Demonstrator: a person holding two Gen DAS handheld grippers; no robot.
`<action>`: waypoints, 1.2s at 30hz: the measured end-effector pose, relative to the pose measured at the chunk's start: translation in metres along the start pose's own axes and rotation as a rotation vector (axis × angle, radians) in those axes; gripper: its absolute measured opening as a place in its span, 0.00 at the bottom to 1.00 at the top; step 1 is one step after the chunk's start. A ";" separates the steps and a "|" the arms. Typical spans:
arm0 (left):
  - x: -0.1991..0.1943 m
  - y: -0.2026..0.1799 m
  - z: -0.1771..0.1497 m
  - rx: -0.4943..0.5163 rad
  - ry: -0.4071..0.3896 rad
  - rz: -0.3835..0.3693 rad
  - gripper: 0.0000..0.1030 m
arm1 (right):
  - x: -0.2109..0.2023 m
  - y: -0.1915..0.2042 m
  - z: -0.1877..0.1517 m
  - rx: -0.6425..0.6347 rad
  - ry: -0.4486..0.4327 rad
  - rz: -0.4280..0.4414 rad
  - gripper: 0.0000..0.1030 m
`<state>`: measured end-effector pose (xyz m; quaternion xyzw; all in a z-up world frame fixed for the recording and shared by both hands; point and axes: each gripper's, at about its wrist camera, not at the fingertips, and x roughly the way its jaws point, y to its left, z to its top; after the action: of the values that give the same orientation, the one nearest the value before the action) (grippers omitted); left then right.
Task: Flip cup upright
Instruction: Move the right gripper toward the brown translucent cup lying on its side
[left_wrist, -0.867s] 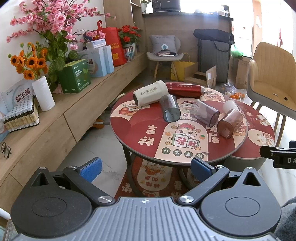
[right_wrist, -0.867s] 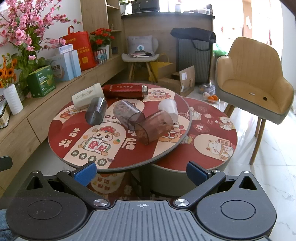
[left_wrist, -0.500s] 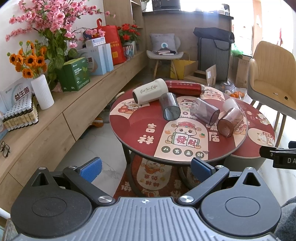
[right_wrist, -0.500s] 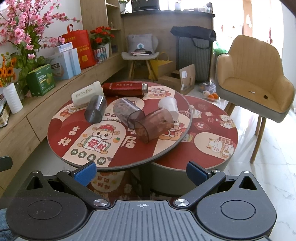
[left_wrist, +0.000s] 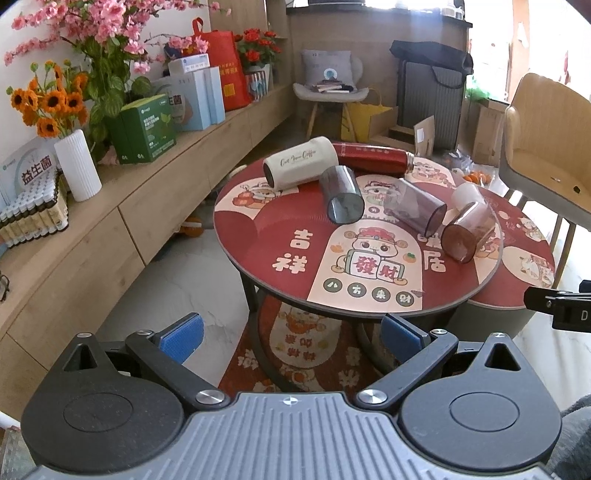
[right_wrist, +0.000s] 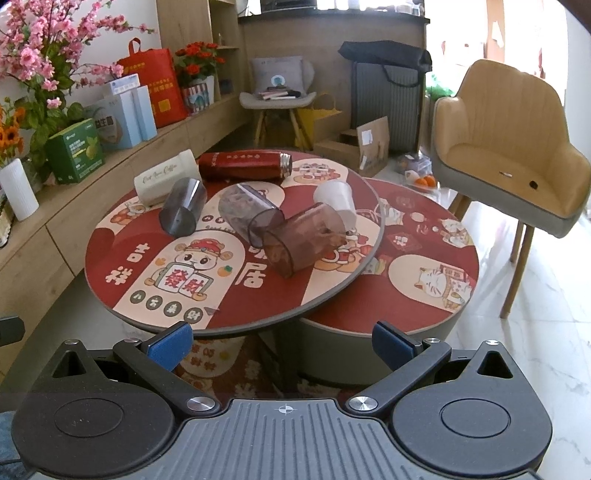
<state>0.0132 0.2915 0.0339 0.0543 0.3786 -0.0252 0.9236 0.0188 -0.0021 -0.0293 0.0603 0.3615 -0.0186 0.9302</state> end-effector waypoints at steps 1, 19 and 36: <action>0.004 0.000 0.000 -0.002 0.004 -0.003 1.00 | 0.002 -0.001 0.000 0.000 0.001 -0.001 1.00; 0.087 0.002 0.020 -0.041 0.074 0.003 1.00 | 0.124 -0.031 0.040 -0.064 0.035 -0.003 1.00; 0.117 0.003 0.018 -0.059 0.113 0.000 1.00 | 0.176 -0.048 0.063 0.040 0.047 0.098 1.00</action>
<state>0.1089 0.2914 -0.0353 0.0281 0.4307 -0.0110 0.9020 0.1870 -0.0558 -0.1068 0.0970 0.3793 0.0214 0.9199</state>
